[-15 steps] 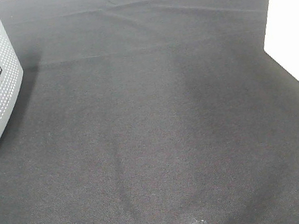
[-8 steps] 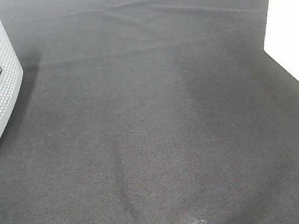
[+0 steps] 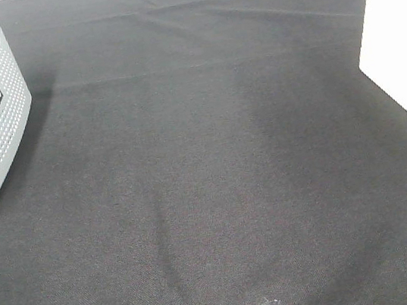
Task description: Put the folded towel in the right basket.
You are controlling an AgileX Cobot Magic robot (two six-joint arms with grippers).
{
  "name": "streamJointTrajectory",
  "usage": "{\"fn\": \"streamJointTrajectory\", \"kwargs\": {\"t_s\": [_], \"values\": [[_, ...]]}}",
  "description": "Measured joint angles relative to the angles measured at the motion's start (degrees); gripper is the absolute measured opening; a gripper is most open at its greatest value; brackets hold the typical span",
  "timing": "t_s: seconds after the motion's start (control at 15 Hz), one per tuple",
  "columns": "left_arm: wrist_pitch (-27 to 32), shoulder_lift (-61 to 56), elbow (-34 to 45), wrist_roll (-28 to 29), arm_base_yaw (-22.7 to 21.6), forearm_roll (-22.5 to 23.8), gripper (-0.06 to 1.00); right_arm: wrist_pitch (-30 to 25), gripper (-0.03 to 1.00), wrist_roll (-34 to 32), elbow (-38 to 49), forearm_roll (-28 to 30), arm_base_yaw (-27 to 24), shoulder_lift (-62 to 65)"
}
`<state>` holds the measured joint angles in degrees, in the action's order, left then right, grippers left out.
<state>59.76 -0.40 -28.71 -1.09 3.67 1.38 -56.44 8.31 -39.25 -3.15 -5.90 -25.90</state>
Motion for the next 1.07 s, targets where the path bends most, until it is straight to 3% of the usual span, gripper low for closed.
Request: {"fn": "streamJointTrajectory", "kwargs": {"t_s": [0.2, 0.4, 0.53, 0.93, 1.07], "values": [[0.00, 0.00, 0.00, 0.00, 0.00, 0.00, 0.99, 0.34, 0.97, -1.49, 4.13, -1.09, 0.00, 11.97], [0.00, 0.00, 0.00, 0.00, 0.00, 0.00, 0.99, -3.61, 0.97, -5.73, 6.99, -0.80, 0.00, 24.69], [0.00, 0.00, 0.00, 0.00, 0.00, 0.00, 0.99, -6.88, 0.97, -6.99, 8.14, 0.92, 0.00, 26.07], [0.00, 0.00, 0.00, 0.00, 0.00, -0.06, 0.99, -5.33, 0.97, -11.34, 10.31, 5.96, 0.23, 26.07], [0.00, 0.00, 0.00, 0.00, 0.00, -0.06, 0.99, -5.27, 0.97, -11.40, 10.31, 6.36, 2.69, 26.07]]}}
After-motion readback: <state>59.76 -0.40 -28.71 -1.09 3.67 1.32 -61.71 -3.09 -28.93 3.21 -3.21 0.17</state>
